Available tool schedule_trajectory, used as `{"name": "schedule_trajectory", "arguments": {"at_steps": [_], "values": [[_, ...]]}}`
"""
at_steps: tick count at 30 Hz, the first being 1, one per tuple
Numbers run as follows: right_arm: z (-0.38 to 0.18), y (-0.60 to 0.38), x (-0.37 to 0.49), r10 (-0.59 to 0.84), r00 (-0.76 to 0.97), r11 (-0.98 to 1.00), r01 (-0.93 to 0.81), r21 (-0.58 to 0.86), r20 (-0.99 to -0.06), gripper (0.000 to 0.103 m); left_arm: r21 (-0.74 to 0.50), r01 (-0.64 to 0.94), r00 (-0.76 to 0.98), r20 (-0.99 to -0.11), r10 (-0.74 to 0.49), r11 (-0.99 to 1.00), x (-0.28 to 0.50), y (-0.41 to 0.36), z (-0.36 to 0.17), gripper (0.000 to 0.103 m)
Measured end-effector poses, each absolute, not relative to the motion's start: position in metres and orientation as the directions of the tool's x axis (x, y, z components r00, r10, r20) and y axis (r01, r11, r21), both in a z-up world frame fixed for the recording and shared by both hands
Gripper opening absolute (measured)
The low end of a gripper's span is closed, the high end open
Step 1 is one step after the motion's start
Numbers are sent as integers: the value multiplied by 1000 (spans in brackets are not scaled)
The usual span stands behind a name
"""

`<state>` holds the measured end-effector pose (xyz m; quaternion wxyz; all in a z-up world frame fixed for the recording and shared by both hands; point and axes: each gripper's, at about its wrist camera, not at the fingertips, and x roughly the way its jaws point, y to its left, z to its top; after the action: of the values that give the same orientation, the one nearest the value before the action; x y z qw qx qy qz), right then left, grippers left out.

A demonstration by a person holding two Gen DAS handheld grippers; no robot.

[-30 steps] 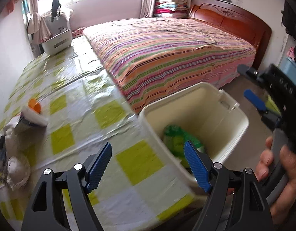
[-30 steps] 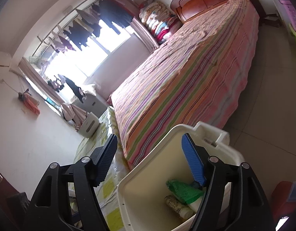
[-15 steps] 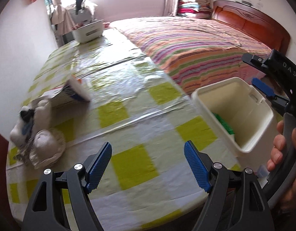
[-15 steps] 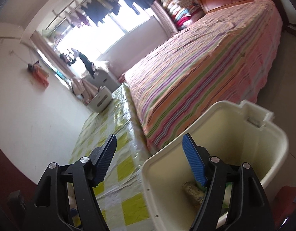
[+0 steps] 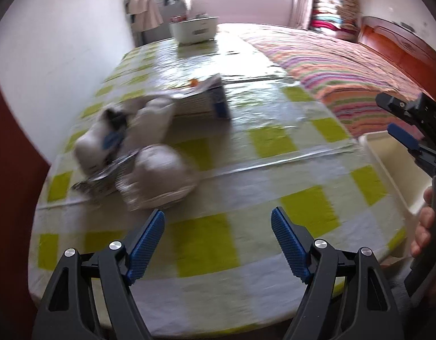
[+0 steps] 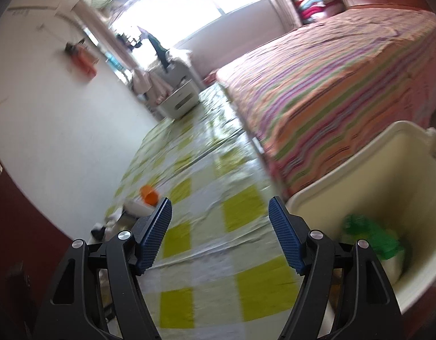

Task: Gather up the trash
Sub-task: 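Move the right tool to the white lace-trimmed knit hat and close on it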

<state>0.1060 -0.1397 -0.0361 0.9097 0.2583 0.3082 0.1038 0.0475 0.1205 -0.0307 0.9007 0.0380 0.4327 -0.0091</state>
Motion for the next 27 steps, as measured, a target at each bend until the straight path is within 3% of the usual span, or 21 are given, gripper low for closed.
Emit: {"name": "schedule_trajectory", "arguments": {"at_steps": [17,27], "values": [[-57,-13,122,560,575,818,-268,508,-597,70,46,-167,601,-787,138,985,25,224,-39,75],[-58,50,125,614,473,790,-384,479,-632,70,21,-226,594,-789,155,974,19,255,-40,75]]}}
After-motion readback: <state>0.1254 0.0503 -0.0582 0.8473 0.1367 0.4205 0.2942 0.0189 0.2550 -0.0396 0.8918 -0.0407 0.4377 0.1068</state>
